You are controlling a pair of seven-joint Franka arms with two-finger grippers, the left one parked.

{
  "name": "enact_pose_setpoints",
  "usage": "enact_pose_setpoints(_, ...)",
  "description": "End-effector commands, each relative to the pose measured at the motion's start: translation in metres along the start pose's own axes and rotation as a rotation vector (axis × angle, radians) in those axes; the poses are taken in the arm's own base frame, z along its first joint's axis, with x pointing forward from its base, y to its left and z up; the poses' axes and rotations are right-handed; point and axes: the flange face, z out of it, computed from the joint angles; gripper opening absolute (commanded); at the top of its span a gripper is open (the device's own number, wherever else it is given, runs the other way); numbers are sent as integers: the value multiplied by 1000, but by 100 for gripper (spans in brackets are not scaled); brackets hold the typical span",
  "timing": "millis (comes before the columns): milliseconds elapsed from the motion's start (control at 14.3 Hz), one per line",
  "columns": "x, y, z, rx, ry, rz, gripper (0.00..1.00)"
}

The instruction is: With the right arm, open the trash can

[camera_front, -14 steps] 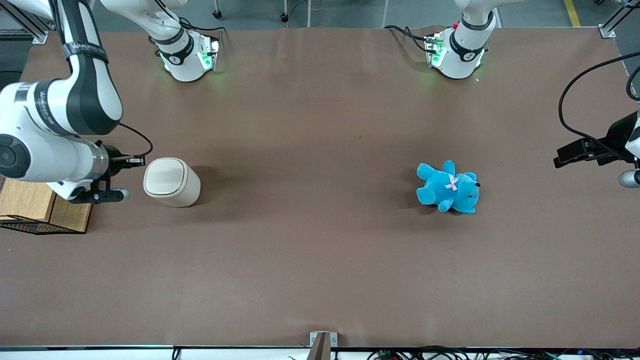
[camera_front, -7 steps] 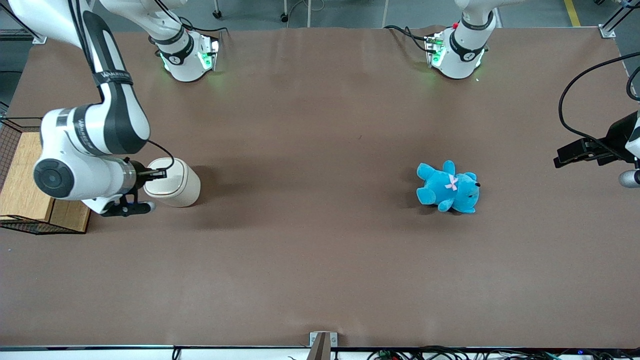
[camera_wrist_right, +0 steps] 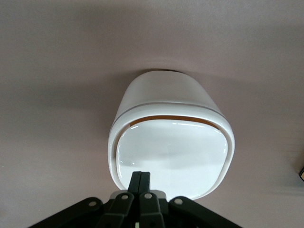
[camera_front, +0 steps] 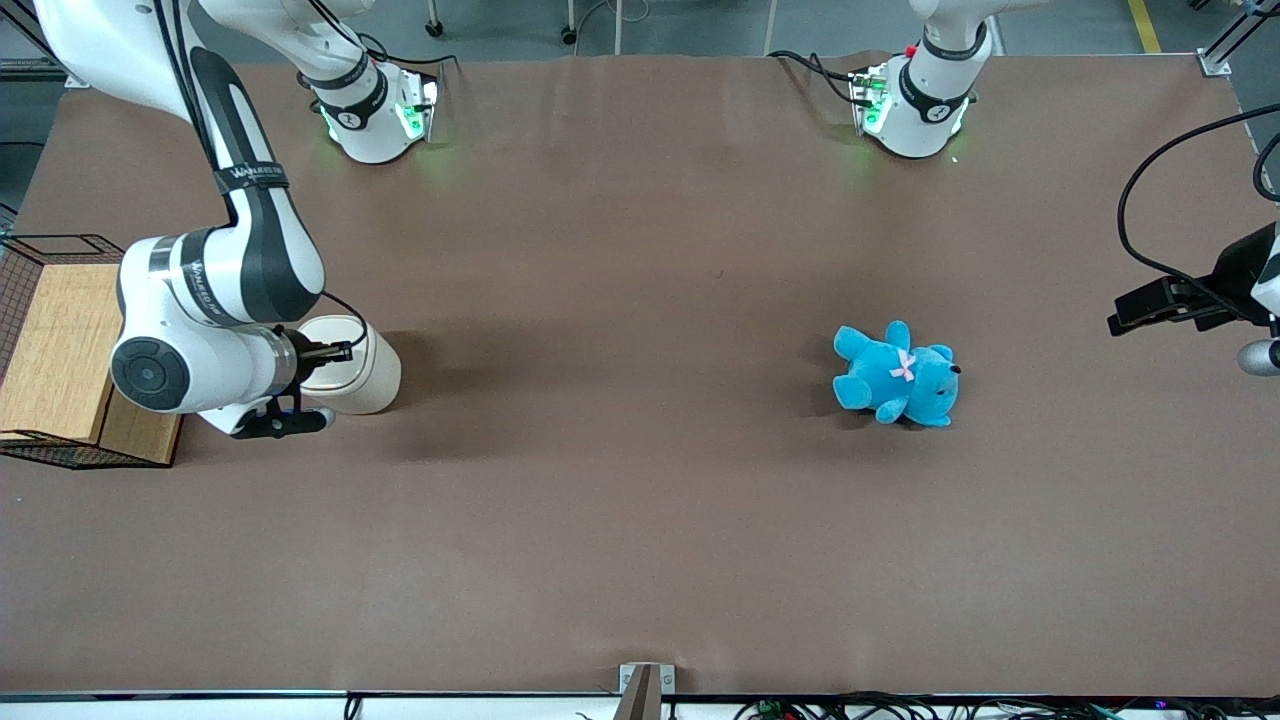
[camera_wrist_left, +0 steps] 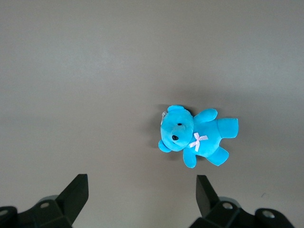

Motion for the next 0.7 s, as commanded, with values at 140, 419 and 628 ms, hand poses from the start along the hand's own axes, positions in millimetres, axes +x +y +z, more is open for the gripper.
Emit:
enact_pose_setpoints(140, 3, -7, 18, 7, -28, 2, 0)
enact_pose_setpoints(419, 5, -10, 18, 21, -14, 2, 0)
enact_pose_setpoints(628, 7, -10, 22, 22, -20, 3, 0)
